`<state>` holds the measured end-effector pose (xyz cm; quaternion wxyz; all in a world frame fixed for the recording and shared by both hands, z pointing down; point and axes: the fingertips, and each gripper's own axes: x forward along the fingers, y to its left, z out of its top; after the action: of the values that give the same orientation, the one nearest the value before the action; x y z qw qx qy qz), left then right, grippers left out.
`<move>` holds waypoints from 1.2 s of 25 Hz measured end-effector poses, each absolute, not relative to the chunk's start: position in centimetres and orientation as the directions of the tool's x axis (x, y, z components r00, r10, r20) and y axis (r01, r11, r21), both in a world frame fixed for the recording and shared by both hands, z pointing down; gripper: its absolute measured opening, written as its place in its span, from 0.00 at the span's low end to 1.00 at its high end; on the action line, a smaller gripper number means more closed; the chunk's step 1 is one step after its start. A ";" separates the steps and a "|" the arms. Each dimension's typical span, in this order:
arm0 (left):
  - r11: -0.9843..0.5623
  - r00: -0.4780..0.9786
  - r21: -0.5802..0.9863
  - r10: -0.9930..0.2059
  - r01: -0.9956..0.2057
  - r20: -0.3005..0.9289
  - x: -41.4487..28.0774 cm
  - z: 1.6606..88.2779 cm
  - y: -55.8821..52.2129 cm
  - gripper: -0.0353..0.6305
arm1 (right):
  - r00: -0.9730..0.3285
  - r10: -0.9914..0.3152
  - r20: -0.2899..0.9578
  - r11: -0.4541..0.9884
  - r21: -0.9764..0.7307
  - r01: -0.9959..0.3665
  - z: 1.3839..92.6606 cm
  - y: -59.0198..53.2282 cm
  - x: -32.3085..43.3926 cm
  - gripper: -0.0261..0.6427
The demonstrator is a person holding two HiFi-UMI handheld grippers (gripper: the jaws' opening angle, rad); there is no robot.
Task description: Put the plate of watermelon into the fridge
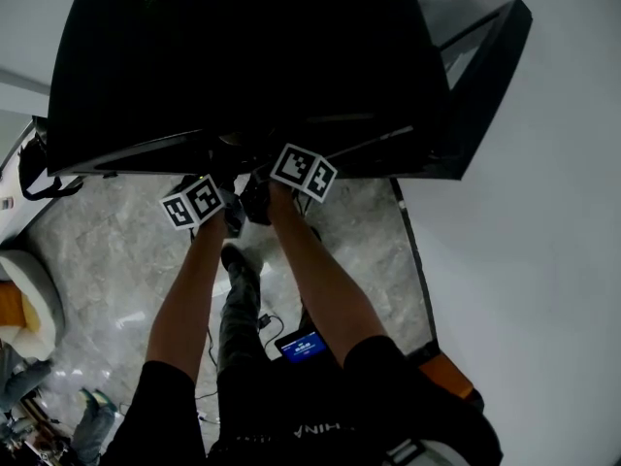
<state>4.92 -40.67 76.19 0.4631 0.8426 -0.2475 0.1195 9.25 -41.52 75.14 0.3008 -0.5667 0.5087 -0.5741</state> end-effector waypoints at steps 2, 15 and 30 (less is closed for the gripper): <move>-0.424 0.838 0.725 -0.326 -0.543 0.437 4.9 76.1 -41.2 0.09 | -0.211 -0.909 0.360 -0.289 -0.908 -0.304 74.7 -41.6 8.6 0.29; -0.491 0.800 0.632 -0.350 -0.600 0.488 6.3 75.6 -42.7 0.09 | -0.021 -0.807 0.590 -0.235 -0.353 -0.905 76.0 -39.6 11.0 0.09; -0.560 0.852 0.651 -0.239 -0.513 0.466 7.5 74.8 -42.9 0.07 | -0.054 -0.784 0.618 -0.135 -0.255 -0.957 75.3 -41.3 11.4 0.09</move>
<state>7.48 -42.93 74.82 0.4162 0.8676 -0.2167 0.1646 11.41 -41.31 75.32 -0.1298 -0.6753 0.6447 -0.3339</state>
